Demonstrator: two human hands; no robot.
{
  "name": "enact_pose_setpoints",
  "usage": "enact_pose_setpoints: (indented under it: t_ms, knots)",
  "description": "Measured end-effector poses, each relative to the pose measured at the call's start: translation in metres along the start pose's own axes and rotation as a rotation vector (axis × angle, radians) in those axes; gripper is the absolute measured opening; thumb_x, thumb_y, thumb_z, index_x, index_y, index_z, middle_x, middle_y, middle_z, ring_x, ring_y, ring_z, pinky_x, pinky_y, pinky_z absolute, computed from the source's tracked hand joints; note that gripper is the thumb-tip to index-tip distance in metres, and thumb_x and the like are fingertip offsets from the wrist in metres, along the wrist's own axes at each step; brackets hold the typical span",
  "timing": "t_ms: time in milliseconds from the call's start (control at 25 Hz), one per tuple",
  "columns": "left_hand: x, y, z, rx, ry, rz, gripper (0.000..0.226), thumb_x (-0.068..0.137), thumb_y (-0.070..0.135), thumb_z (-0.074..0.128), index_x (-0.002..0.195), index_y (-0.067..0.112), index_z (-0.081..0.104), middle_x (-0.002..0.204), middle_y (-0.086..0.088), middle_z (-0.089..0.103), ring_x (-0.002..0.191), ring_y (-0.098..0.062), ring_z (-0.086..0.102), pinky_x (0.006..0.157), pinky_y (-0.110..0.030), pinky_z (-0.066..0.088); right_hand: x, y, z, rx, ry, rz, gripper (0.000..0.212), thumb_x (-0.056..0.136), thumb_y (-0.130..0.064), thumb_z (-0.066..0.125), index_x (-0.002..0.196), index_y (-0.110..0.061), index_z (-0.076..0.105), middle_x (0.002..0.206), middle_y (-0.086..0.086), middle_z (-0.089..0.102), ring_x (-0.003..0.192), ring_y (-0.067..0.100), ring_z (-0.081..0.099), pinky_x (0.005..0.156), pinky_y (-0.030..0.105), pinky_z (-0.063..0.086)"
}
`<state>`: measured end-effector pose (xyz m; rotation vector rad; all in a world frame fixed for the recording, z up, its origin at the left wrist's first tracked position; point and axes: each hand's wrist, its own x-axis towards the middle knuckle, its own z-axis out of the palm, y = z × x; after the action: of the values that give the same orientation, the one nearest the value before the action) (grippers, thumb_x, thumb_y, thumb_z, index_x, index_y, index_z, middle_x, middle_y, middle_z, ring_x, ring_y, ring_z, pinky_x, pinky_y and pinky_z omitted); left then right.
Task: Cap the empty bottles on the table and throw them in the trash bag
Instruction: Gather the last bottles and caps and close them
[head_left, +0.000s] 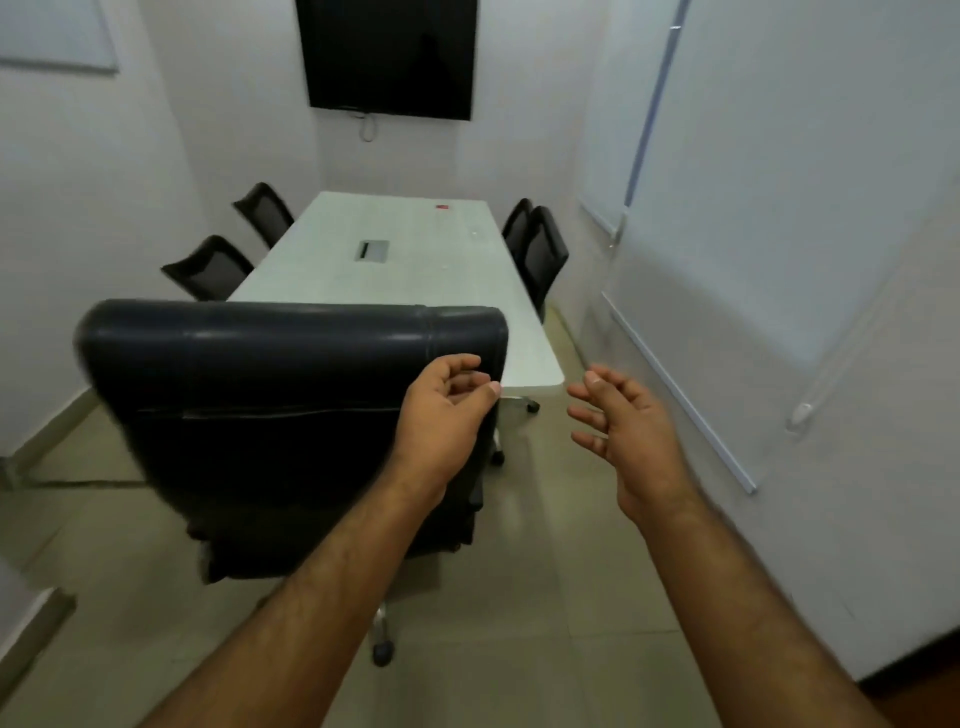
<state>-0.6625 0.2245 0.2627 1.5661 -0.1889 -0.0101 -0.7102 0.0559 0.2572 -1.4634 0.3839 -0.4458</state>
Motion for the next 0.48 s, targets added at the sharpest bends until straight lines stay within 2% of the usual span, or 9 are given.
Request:
enact_pose_setpoints:
  t_ms: [200,280,480]
  knots:
    - [0.106,-0.007,0.103,-0.064,-0.091,-0.008,0.031,0.088,0.014,0.067,0.119,0.016,0.062,0.108,-0.002,0.070,0.093,-0.002,0.065,0.068,-0.005,0.048,0.123,-0.006,-0.042,-0.051,0.100,0.008,0.037,0.097,-0.034,0.059,0.129,-0.017,0.062,0.113,0.002,0.072,0.105,0.019,0.068,0.088,0.039,0.057]
    - [0.153,-0.008,0.144,-0.041,-0.117,-0.021,0.033,0.089,0.016,0.067,0.121,0.016,0.061,0.109,-0.002,0.069,0.094,-0.002,0.064,0.065,-0.004,0.047,0.176,-0.010,-0.060,-0.071,0.121,0.008,0.032,0.098,-0.032,0.059,0.125,-0.016,0.065,0.113,0.002,0.072,0.105,0.018,0.068,0.088,0.038,0.057]
    - [0.261,-0.027,0.227,0.015,-0.091,-0.035,0.032,0.090,0.019,0.066,0.121,0.021,0.060,0.107,0.006,0.068,0.096,0.001,0.063,0.074,-0.009,0.044,0.310,0.001,-0.106,-0.039,0.126,0.040,0.012,0.097,-0.031,0.060,0.104,-0.026,0.067,0.110,0.003,0.073,0.104,0.020,0.069,0.081,0.035,0.056]
